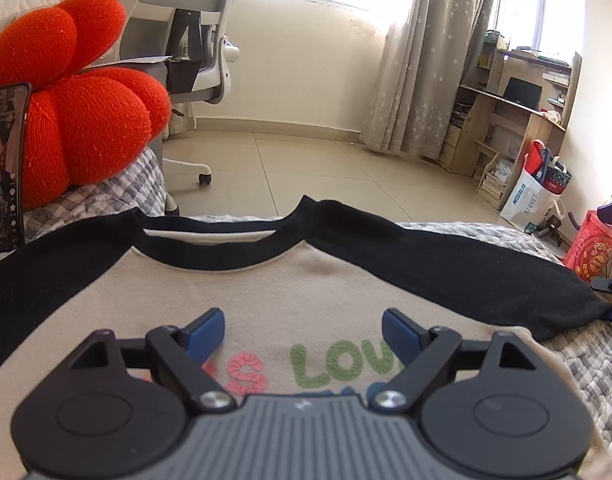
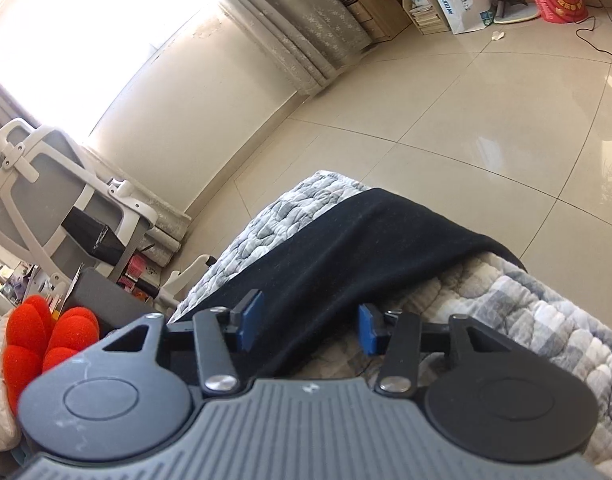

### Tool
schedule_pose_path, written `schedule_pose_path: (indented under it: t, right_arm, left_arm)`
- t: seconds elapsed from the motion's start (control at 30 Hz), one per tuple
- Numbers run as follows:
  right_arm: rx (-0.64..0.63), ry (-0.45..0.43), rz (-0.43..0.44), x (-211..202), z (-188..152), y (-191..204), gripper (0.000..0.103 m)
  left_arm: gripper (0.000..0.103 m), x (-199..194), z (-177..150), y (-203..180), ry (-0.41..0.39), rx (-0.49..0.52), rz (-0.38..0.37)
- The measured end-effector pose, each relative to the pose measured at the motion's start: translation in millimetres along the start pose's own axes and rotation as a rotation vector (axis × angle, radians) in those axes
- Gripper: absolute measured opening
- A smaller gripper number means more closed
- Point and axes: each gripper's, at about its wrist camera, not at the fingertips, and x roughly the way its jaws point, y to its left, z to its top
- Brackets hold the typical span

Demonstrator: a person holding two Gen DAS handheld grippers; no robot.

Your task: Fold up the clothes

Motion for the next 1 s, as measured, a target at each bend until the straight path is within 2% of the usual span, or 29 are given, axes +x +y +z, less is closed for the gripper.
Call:
schedule_pose_path:
  t: [0.1, 0.17, 0.27, 0.4, 0.5, 0.8, 1.0]
  right_arm:
    - [0.032, -0.038, -0.018, 7, 4, -1, 0.035]
    - [0.020, -0.065, -0.035, 11, 4, 2, 0.033]
    - [-0.036, -0.094, -0.079, 13, 3, 13, 0.029]
    - [-0.118, -0.142, -0.133, 9, 3, 28, 0.016]
    - [-0.173, -0.186, -0.151, 2, 2, 40, 0.012]
    - [-0.395, -0.287, -0.203, -10, -9, 86, 0.009]
    - [-0.611, -0.338, -0.123, -23, -27, 132, 0.008]
  left_arm:
    - [0.087, 1, 0, 2, 0.010, -0.022, 0.013]
    - [0.087, 1, -1, 3, 0.014, -0.029, 0.013]
    - [0.087, 1, -1, 2, 0.016, -0.023, 0.021]
    - [0.087, 1, -1, 0, 0.018, -0.014, 0.029]
    - [0.087, 0, -1, 1, 0.016, -0.025, 0.025]
    - [0.087, -4, -1, 5, 0.016, -0.054, 0.011]
    - [0.087, -11, 4, 12, 0.035, -0.105, -0.032]
